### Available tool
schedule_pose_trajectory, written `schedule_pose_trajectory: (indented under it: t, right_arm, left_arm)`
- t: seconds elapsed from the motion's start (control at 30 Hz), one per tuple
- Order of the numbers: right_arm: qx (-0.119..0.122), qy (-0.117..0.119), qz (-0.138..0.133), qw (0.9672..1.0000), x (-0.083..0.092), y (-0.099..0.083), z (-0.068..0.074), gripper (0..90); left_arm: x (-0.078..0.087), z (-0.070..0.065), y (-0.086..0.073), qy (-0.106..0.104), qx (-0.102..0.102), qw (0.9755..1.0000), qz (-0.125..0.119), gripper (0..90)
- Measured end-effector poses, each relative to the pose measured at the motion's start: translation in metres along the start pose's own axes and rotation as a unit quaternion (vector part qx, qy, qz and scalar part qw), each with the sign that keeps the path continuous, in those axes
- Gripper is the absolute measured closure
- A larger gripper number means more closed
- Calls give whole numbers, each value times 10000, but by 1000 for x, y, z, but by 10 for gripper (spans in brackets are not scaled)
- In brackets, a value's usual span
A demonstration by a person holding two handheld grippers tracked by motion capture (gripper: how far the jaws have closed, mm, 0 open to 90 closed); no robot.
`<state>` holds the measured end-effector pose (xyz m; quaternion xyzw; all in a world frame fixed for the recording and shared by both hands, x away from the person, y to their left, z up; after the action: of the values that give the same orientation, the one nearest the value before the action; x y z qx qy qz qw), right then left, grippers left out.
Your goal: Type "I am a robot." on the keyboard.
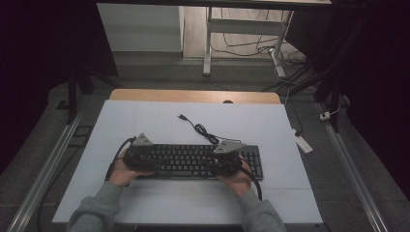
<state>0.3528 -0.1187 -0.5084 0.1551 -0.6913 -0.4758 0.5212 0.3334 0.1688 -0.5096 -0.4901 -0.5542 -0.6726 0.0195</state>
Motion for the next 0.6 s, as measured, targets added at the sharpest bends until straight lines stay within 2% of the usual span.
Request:
schedule_pose_trajectory:
  t: [0.27, 0.4, 0.6]
  right_arm:
    - [-1, -84, -28, 10000, 12, -4, -2, 537]
    - [14, -205, -14, 9998, 26, -12, -5, 530]
    - [-110, -373, -47, 9992, 51, -27, -15, 524]
  left_arm:
    - [4, -5, -5, 102, -45, 9999, -28, 222]
    - [9, -9, -12, 165, -74, 9998, -35, 223]
    - [20, -11, -26, 255, -44, 9996, -143, 226]
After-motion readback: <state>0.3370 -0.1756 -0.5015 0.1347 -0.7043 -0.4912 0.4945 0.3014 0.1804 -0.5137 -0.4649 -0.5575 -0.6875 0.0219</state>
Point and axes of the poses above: each handheld gripper's, and its own axes: x roughly backward along the jaws, y roughly out of its top, z roughly to its left, the point moved 2 cm from there along -x, roughly forward along the jaws, and after that the axes turned 1 degree about y, right-handed, at the moved point
